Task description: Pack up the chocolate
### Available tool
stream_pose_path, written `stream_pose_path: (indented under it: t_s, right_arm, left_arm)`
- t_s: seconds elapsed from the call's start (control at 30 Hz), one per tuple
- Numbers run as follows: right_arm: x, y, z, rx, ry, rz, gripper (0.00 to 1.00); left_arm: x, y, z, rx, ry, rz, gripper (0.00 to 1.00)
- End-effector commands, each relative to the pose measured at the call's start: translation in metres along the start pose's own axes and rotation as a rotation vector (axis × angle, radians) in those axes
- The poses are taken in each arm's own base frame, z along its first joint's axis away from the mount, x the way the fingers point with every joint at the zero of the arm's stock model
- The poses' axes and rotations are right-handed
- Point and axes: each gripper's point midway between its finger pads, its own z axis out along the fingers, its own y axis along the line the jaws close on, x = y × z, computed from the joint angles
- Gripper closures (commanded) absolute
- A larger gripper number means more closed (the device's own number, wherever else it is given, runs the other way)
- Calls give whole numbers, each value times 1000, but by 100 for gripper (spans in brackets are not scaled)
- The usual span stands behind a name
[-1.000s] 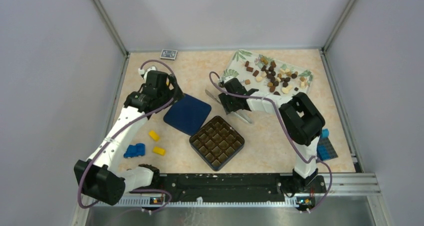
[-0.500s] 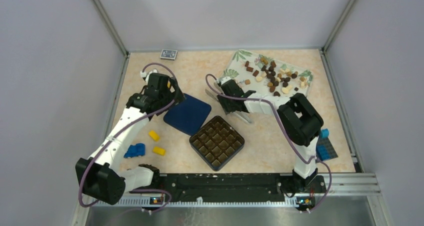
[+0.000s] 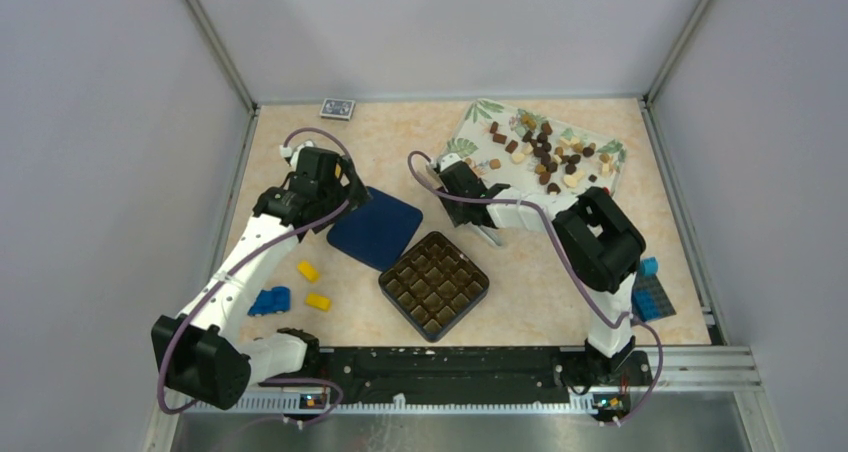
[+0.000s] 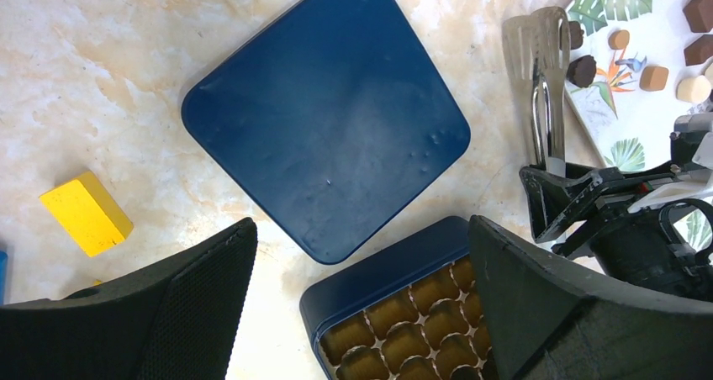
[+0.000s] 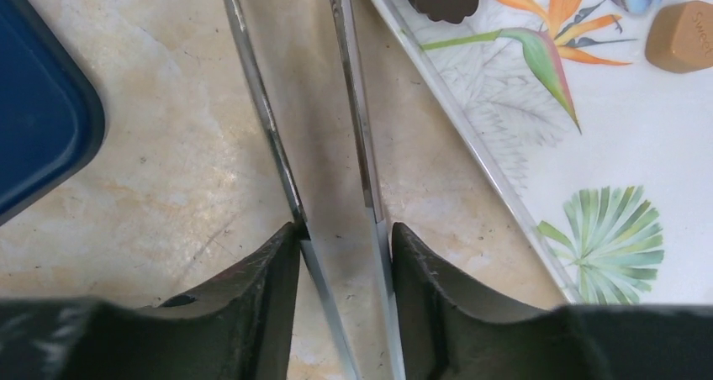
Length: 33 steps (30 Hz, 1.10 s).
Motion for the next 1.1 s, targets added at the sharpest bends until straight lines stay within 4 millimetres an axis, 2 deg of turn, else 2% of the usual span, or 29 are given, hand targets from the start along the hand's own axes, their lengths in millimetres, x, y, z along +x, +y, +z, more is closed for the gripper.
stream_pose_path:
  t_s: [0.0,0.17,0.33,0.43,0.57,0.67,0.83,0.93,1.07]
  right_arm:
    - [24,4,5,-9,64,-31,64]
    - [9,6,-6,-37,26,-24,77]
    - [-18,0,-32,-41,-35,-15,92]
    - [-37,-9,-56,-26,-79,-11,93]
    - [-58,-29,-101,9,-133,10,93]
    - [-63,-52,-134,25,-165,80,93]
    - [-39,-99,-166,89,-126,245,94]
    - [-18,-126,-185,206,-70,264,93]
    - [11,-149,-199,219,6,360,93]
  left_arm:
    - [-2,1,0,-4,-18,-18,1]
    - [-2,2,-1,-3,-18,-21,1]
    - [-6,5,-5,-17,-37,-13,1]
    - [-7,7,-4,-26,-46,-4,1]
    - [0,12,-2,-44,-10,39,1]
    - [10,-3,2,52,48,132,1]
    - [36,-16,4,141,191,185,1]
    - [50,-9,7,142,230,206,1]
    - [56,-7,18,138,238,207,1]
